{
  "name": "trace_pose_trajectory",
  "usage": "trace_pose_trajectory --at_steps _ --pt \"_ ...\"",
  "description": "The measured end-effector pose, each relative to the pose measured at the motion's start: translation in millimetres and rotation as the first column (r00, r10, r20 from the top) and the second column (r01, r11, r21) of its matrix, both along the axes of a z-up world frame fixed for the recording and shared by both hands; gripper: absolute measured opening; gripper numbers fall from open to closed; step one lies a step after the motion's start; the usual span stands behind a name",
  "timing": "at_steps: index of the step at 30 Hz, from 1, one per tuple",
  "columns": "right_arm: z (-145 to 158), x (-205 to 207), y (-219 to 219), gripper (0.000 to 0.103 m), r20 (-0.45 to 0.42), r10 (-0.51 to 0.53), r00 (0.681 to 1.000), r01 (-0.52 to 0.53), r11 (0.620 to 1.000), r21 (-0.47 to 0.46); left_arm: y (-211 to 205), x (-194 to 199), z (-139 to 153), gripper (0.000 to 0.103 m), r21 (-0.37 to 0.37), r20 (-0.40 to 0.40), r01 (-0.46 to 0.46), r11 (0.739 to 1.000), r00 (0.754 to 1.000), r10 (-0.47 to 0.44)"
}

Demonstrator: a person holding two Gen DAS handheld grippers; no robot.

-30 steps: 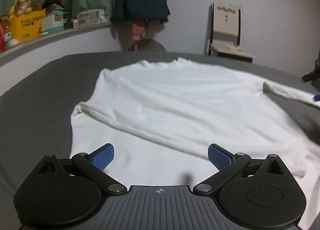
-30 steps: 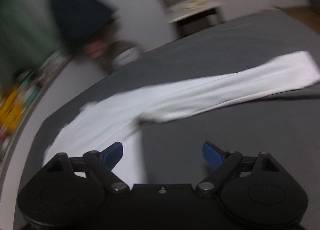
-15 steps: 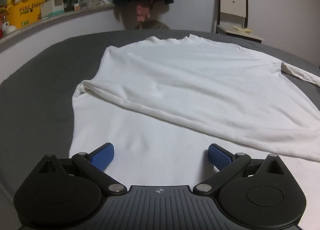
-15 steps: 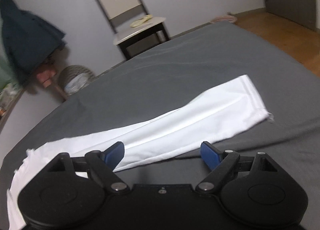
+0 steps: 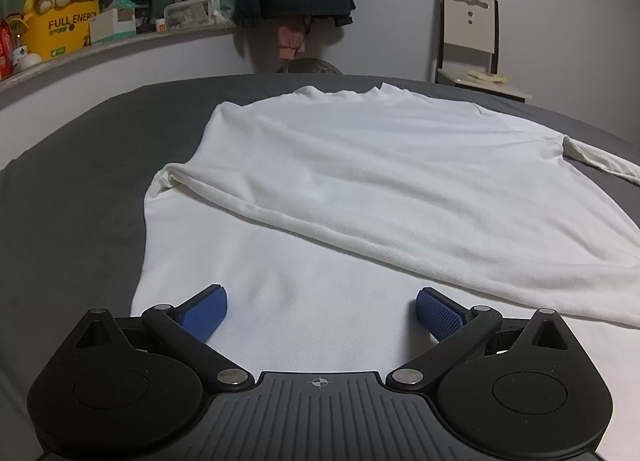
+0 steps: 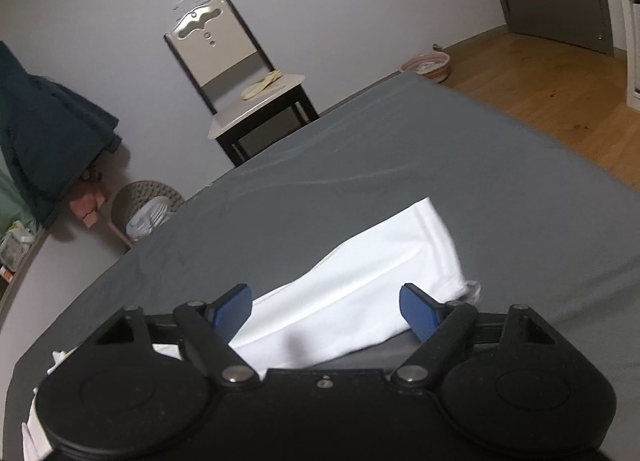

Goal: Fold clothes

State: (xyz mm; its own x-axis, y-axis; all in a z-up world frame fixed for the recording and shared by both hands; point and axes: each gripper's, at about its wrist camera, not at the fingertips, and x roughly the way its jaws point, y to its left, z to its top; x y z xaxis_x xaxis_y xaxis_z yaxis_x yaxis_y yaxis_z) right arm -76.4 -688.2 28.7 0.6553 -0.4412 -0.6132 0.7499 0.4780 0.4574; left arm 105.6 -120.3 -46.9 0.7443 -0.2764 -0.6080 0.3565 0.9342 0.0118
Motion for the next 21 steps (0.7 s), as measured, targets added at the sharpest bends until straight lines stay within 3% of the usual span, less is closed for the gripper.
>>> trace_pose_trajectory --at_steps 4,7,10,13,15,18,21 --pt "-1 -9 -23 0.076 0.008 -0.090 0.996 0.090 0.996 -0.028 0 0 0 0.103 -0.001 0.003 0.000 1.000 1.000 0.000" --pt "-6 -10 -52 0.064 -0.030 -0.131 0.991 0.131 0.991 -0.021 0 0 -1 0.103 -0.002 0.005 0.000 1.000 1.000 0.000" --pt "-16 -3 -77 0.055 -0.066 -0.113 0.991 0.115 0.993 0.030 -1 1 -1 0.103 -0.002 0.004 0.000 1.000 1.000 0.000" --pt "-32 14 -92 0.044 -0.168 -0.051 0.985 0.066 0.994 0.082 -1 1 -2 0.103 0.000 0.005 0.000 1.000 1.000 0.000" --pt "-37 23 -91 0.039 -0.209 -0.030 0.977 0.039 0.998 0.040 -1 1 -2 0.103 -0.001 0.005 0.000 1.000 1.000 0.000" --pt "-42 33 -88 0.006 -0.223 -0.002 0.975 0.000 1.000 -0.009 -1 2 -2 0.103 -0.003 0.004 0.000 1.000 1.000 0.000" --pt "-35 40 -81 0.005 -0.199 0.057 0.978 -0.057 0.998 0.003 -1 2 -1 0.103 -0.005 0.001 0.001 1.000 1.000 -0.001"
